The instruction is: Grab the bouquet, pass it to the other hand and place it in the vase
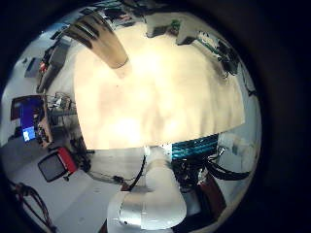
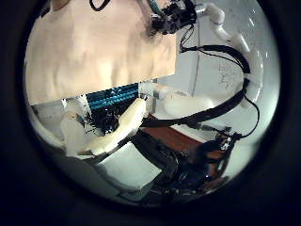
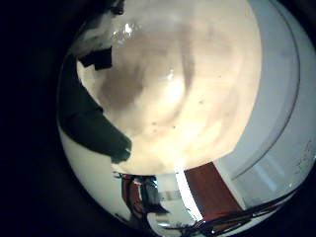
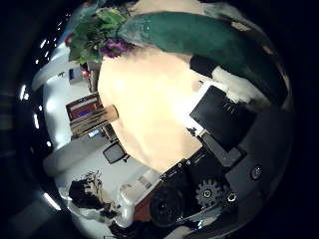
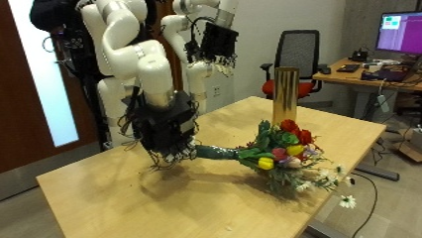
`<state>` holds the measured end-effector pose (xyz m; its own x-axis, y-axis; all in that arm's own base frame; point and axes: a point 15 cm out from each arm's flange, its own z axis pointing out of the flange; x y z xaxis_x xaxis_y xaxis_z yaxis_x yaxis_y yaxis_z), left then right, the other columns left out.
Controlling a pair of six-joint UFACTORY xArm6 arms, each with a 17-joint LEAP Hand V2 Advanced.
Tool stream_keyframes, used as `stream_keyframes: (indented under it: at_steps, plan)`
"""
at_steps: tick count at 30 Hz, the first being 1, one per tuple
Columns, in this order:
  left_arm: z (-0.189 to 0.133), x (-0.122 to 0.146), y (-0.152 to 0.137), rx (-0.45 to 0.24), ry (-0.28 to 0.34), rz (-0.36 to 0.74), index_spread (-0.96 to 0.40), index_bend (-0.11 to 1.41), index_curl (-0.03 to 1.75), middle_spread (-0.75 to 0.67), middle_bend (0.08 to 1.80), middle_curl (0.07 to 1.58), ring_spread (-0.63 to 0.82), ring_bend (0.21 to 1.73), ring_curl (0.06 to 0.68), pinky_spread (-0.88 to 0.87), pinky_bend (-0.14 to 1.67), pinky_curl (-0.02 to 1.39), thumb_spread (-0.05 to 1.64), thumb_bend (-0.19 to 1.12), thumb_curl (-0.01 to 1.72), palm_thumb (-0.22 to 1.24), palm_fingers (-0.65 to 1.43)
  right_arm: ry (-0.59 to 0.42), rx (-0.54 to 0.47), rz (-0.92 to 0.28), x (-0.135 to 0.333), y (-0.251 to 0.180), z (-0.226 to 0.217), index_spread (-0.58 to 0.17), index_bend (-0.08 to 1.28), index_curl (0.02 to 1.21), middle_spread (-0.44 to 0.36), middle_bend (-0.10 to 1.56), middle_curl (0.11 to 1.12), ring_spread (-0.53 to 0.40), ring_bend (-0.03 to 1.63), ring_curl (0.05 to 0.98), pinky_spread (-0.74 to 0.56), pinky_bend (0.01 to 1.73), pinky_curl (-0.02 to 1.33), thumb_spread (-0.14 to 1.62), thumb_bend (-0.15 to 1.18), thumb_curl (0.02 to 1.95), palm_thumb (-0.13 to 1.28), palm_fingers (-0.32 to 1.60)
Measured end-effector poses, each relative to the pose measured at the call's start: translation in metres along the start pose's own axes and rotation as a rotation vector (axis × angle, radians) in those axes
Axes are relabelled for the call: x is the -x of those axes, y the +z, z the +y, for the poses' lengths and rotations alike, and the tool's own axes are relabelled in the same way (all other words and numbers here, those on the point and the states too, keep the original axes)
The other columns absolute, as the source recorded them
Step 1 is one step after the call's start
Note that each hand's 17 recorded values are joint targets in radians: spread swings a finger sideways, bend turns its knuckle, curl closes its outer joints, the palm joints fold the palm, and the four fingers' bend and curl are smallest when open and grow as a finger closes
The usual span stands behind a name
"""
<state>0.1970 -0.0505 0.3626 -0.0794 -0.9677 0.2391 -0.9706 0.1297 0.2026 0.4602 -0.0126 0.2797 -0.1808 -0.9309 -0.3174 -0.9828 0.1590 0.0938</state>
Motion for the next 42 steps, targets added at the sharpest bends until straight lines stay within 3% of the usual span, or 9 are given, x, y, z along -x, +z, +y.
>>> stream_keyframes:
  at_steps: [9, 13, 19, 26, 29, 33, 42]
  plan:
    - [-0.025, 0.016, -0.021, -0.073, -0.037, 0.007, 0.21, 0.18, 0.36, 0.24, 0.29, 0.35, 0.52, 0.47, 0.183, 0.51, 0.18, 0.25, 0.97, -0.03, 0.30, 0.44, 0.27, -0.152, -0.136, -0.237, 0.071, -0.098, 0.049, -0.260, 1.06, 0.92, -0.120, 1.36, 0.75, -0.194, 1.44, 0.619, -0.20, 1.32, 0.74, 0.58, 0.00, 0.81, 1.24, 1.10]
    - [-0.039, 0.009, -0.043, -0.123, -0.022, 0.078, 0.20, 0.18, 0.37, 0.21, 0.29, 0.36, 0.50, 0.48, 0.181, 0.49, 0.19, 0.25, 0.98, -0.03, 0.30, 0.44, 0.29, -0.233, -0.213, -0.324, 0.098, -0.138, 0.073, -0.257, 1.07, 0.93, -0.117, 1.36, 0.75, -0.191, 1.45, 0.623, -0.19, 1.30, 0.77, 0.50, -0.01, 0.84, 1.23, 1.10]
    - [-0.056, 0.008, -0.081, -0.223, -0.015, 0.219, 0.19, 0.18, 0.36, 0.19, 0.29, 0.36, 0.48, 0.49, 0.181, 0.48, 0.19, 0.25, 0.98, -0.03, 0.29, 0.40, 0.30, -0.457, -0.331, -0.475, 0.154, -0.188, 0.120, -0.255, 1.08, 0.94, -0.115, 1.36, 0.75, -0.190, 1.45, 0.627, -0.20, 1.26, 0.81, 0.42, -0.02, 0.88, 1.22, 1.11]
    - [-0.071, -0.011, -0.128, -0.318, 0.043, 0.502, 0.23, 0.16, 0.35, 0.30, 0.21, 0.33, 0.48, 0.53, 0.185, 0.47, 0.21, 0.27, 0.89, -0.04, 0.28, 0.21, 0.24, -0.569, -0.363, -0.670, 0.173, -0.163, 0.151, -0.251, 1.08, 0.95, -0.115, 1.36, 0.76, -0.189, 1.45, 0.630, -0.20, 1.22, 0.86, 0.34, -0.02, 0.91, 1.21, 1.11]
    - [-0.078, -0.020, -0.142, -0.351, 0.073, 0.610, 0.26, 0.16, 0.33, 0.35, 0.20, 0.33, 0.50, 0.55, 0.188, 0.46, 0.22, 0.28, 0.85, -0.04, 0.29, 0.17, 0.22, -0.630, -0.387, -0.698, 0.177, -0.160, 0.158, -0.249, 1.08, 0.95, -0.115, 1.35, 0.76, -0.188, 1.45, 0.630, -0.21, 1.20, 0.88, 0.31, -0.02, 0.91, 1.20, 1.11]
    - [-0.075, -0.008, -0.147, -0.388, 0.063, 0.650, 0.28, 0.15, 0.31, 0.40, 0.19, 0.33, 0.50, 0.59, 0.195, 0.46, 0.26, 0.30, 0.81, -0.04, 0.30, 0.13, 0.19, -0.699, -0.369, -0.765, 0.193, -0.152, 0.174, -0.248, 1.09, 0.95, -0.115, 1.35, 0.76, -0.187, 1.45, 0.628, -0.21, 1.18, 0.90, 0.27, -0.02, 0.92, 1.20, 1.12]
    - [-0.085, -0.034, -0.160, -0.391, 0.113, 0.871, 0.31, 0.14, 0.26, 0.43, 0.25, 0.34, 0.48, 0.65, 0.201, 0.46, 0.30, 0.31, 0.76, -0.04, 0.32, 0.12, 0.18, -0.762, -0.311, -0.889, 0.211, -0.126, 0.212, -0.239, 1.10, 0.94, -0.114, 1.36, 0.76, -0.186, 1.45, 0.628, -0.22, 1.12, 0.96, 0.19, -0.02, 0.92, 1.18, 1.13]
